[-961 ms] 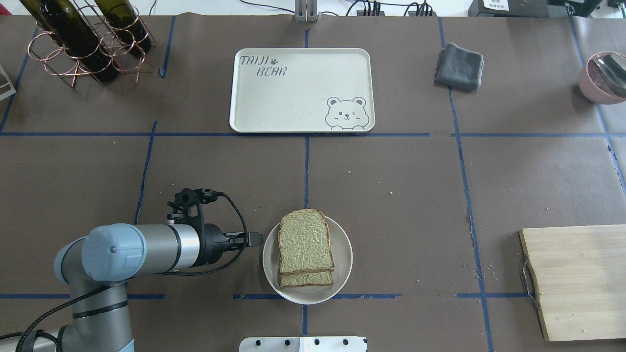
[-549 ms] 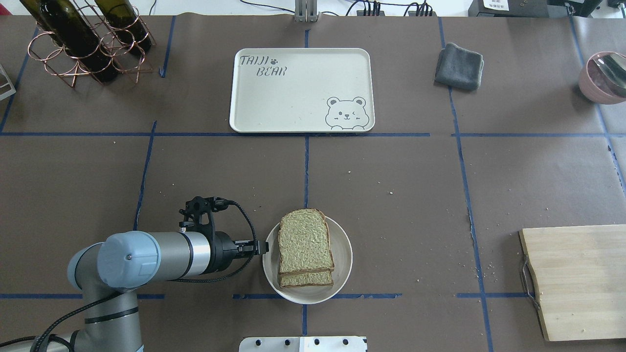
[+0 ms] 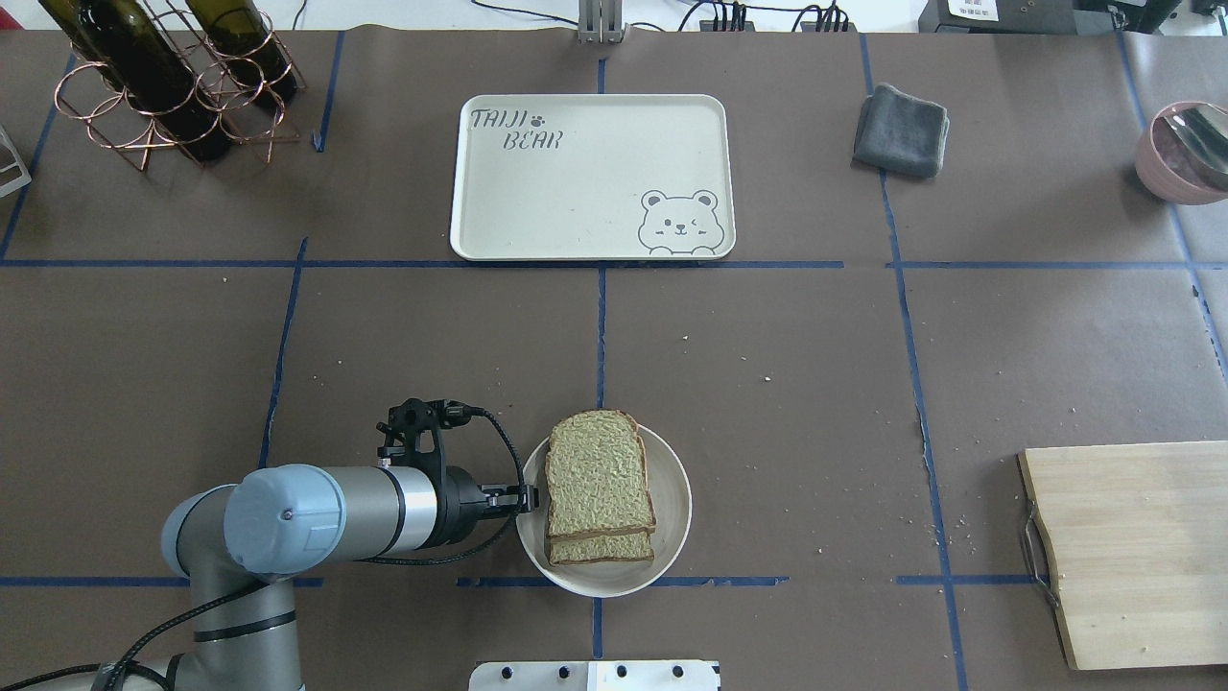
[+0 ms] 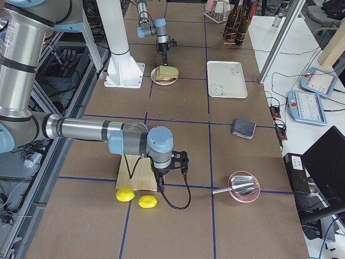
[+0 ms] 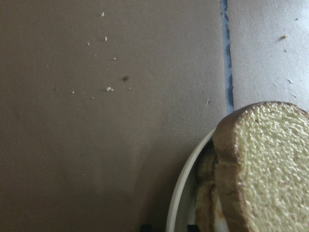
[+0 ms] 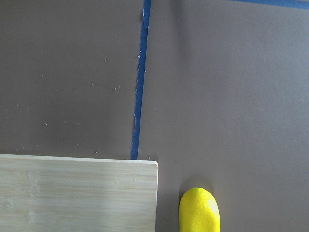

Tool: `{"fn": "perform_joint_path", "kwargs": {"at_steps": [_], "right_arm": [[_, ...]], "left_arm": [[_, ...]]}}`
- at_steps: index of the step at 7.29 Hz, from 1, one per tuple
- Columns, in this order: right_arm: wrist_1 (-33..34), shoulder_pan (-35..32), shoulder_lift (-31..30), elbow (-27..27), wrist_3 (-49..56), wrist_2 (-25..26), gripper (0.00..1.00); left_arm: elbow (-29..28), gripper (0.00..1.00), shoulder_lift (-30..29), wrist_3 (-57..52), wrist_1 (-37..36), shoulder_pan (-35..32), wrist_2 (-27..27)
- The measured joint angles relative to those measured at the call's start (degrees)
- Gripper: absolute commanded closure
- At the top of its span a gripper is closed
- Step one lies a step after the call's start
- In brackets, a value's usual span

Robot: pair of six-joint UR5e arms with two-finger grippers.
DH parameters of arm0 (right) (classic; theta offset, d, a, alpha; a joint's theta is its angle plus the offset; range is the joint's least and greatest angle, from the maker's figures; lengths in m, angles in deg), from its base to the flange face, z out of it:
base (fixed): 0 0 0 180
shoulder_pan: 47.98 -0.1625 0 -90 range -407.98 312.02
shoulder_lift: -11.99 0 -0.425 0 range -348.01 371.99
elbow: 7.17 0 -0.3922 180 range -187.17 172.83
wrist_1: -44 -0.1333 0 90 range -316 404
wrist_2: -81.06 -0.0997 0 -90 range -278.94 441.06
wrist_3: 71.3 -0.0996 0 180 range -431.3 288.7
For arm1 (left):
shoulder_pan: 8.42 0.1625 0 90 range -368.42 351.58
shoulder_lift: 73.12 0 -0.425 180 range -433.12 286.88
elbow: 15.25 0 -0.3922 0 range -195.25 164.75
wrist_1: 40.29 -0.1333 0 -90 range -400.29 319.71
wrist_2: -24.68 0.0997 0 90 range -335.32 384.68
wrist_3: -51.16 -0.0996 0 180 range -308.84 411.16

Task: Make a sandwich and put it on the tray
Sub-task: 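Move the left gripper to the plate rim and grasp the plate, then carry the plate with the left gripper onto the white bear tray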

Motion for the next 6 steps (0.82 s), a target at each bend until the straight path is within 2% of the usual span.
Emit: {"fn": "perform_joint_path", "kwargs": {"at_steps": [6], "right_arm": [[0.00, 0.00, -0.08, -0.20, 0.00, 0.09, 0.00]], "left_arm": [[0.84, 1.00, -0.50, -0.22, -0.50, -0.78, -0.49]]}}
